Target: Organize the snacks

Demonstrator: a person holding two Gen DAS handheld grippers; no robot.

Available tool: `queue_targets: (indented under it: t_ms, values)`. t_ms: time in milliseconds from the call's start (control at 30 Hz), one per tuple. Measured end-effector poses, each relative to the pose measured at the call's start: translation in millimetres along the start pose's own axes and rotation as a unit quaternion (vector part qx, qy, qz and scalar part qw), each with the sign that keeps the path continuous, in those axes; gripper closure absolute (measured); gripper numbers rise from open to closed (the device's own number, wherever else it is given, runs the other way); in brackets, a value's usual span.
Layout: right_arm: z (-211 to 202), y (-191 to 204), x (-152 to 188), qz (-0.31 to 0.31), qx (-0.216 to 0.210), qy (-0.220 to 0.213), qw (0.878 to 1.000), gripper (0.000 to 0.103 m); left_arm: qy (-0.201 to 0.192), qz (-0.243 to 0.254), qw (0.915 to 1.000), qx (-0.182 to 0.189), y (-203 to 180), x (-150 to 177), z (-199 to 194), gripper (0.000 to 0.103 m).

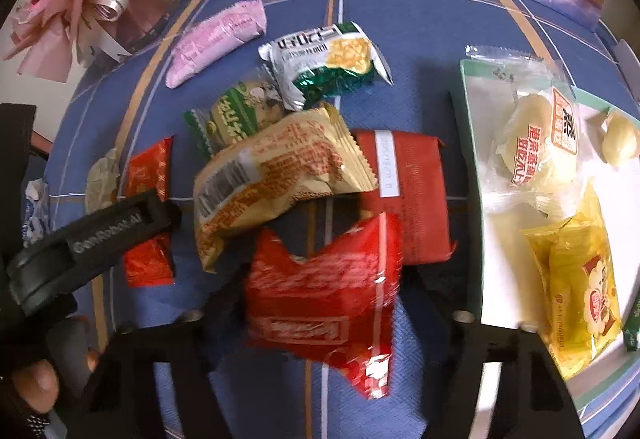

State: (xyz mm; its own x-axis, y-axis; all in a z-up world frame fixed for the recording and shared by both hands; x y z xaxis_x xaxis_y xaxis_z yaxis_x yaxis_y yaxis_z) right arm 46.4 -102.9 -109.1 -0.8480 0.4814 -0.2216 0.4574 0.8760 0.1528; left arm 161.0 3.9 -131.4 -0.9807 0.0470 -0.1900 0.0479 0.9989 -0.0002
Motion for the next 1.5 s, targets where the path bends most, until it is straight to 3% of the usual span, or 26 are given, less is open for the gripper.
queue_targets:
  t_ms: [100, 333, 800, 1067, 1100, 1133, 1167, 1333, 1500]
  values:
    - [-3, -1, 1, 0.000, 0.002, 0.000, 1.000, 0.044, -0.003, 0.005, 1.0000, 0.004, -5, 3, -6, 0.041]
    - [-18, -5, -1, 0.008, -0.011, -0.013, 1.000, 0.049, -0.006, -0.013, 0.9994, 0.031, 0, 11, -16, 0.048]
    - [-74, -14, -2, 0.018, -0.036, -0.062, 0.997, 0.049, -0.042, -0.046, 0.9931, 0.100, 25, 25, -69, 0.050]
    - [-83, -24, -8, 0.033, -0.043, -0.072, 0.996, 0.049, -0.070, -0.027, 0.9913, 0.108, 21, 29, -102, 0.052]
    - [-86, -28, -9, 0.036, -0.044, -0.075, 0.996, 0.049, -0.075, -0.021, 0.9910, 0.109, 17, 27, -104, 0.060]
    - [-89, -33, -9, 0.041, -0.044, -0.079, 0.995, 0.049, -0.076, -0.017, 0.9904, 0.114, 13, 25, -106, 0.078]
    - [-93, -39, -10, 0.047, -0.045, -0.083, 0.994, 0.049, -0.077, -0.011, 0.9896, 0.121, 5, 21, -105, 0.080]
    - [-105, -67, -11, 0.073, -0.034, -0.096, 0.992, 0.049, -0.070, 0.011, 0.9910, 0.113, -16, 20, -95, 0.079]
    - [-101, -80, -10, 0.087, -0.030, -0.086, 0.992, 0.049, -0.052, -0.010, 0.9941, 0.094, -1, 16, -77, 0.077]
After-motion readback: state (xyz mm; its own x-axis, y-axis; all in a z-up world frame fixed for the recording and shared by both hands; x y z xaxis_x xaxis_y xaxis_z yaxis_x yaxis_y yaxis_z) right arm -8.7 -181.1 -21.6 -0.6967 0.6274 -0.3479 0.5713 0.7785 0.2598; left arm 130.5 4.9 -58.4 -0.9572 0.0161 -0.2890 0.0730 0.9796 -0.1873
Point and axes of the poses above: each gripper's, at about its wrist camera, not at the fingertips, and z roughly the way its jaws point, y to its left, x to its underside, the point moved 2 cm from there along z, roughly the way its jaws point, and after that the axes turned 2 degrees about z, right-handed, at the moved point
